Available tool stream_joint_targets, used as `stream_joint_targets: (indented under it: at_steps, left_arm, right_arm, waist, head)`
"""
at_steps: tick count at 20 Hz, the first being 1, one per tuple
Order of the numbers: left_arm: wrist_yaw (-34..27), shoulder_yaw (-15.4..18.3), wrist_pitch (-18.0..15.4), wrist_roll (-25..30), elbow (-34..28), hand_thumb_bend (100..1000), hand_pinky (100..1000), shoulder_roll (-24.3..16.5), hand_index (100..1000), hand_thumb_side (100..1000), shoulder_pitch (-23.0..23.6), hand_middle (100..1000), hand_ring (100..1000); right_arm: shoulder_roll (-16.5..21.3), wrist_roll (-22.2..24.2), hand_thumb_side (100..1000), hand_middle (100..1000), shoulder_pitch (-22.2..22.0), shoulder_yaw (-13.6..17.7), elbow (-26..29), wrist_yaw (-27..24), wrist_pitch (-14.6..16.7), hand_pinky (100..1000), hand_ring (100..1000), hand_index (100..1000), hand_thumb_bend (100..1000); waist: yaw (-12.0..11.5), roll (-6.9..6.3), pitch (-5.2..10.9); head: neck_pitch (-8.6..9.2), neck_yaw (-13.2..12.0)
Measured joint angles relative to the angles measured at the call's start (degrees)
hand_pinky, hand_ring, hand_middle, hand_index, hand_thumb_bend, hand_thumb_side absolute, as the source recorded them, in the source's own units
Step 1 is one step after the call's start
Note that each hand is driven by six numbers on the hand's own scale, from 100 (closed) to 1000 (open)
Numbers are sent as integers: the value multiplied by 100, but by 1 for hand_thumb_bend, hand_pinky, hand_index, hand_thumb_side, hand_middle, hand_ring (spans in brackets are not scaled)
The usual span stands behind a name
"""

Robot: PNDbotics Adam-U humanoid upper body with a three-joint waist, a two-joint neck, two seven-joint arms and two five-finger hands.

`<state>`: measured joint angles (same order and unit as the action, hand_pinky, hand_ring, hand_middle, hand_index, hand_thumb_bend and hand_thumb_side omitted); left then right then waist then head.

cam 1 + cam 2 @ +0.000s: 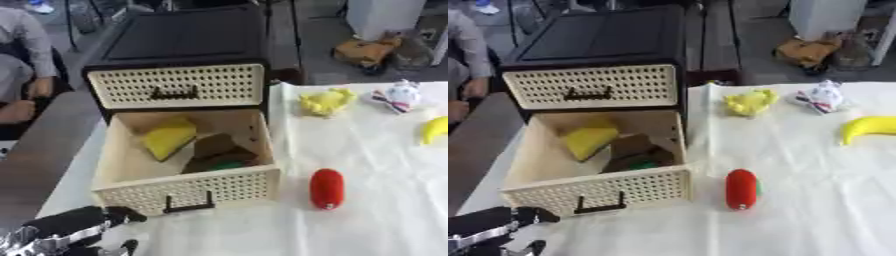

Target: Pick up objects from table and place into drawer.

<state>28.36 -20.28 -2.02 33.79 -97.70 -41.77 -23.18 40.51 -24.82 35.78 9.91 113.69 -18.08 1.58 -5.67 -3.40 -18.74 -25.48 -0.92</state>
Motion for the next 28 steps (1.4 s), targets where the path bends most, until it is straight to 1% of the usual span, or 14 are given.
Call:
stream_joint_targets:
  at_steps: [6,13,17,22,24,25,28]
  left_arm:
    - [56,37,-63,-172,241,100,100,41,1000,944,-134,935,100]
    - [388,141,-190,-566,455,100,100,40,1000,935,-209,945,104]
    - [486,175,-264,-704,544,100,100,40,1000,940,-235,937,100]
    - [456,171,-321,-681,574,100,100,48,1000,935,-311,923,100]
    - [395,148,-356,-645,571,100,100,53,1000,935,-356,903,100]
    - [351,136,-375,-623,565,100,100,66,1000,935,-377,879,100]
    - [171,92,-443,-500,513,100,100,100,1000,934,-452,860,100]
  right_arm:
    - [-23,21,1000,567,1,0,0,0,20,522,750,721,357]
    - [-44,36,1000,567,2,1,0,0,12,523,750,721,357]
    - [-50,40,1000,565,2,2,0,0,12,523,751,721,361]
    - [-95,76,1000,563,2,2,0,0,6,525,752,721,365]
    - [-96,83,1000,563,1,2,0,0,4,525,752,721,366]
    - [-98,87,1000,563,1,3,0,0,6,525,752,721,366]
    - [-101,101,1000,562,1,8,0,0,-1,525,752,721,371]
  waist:
    - [62,-2,-18]
    - [104,-11,-37]
    - [126,-10,-68]
    - [138,-7,-81]
    - [146,-7,-87]
    - [150,-7,-89]
    - [185,-10,-92]
  head:
    - [64,-26]
    - [99,-41]
    - [120,-48]
    - [146,-53]
    - [147,-56]
    - [147,-58]
    - [149,-83]
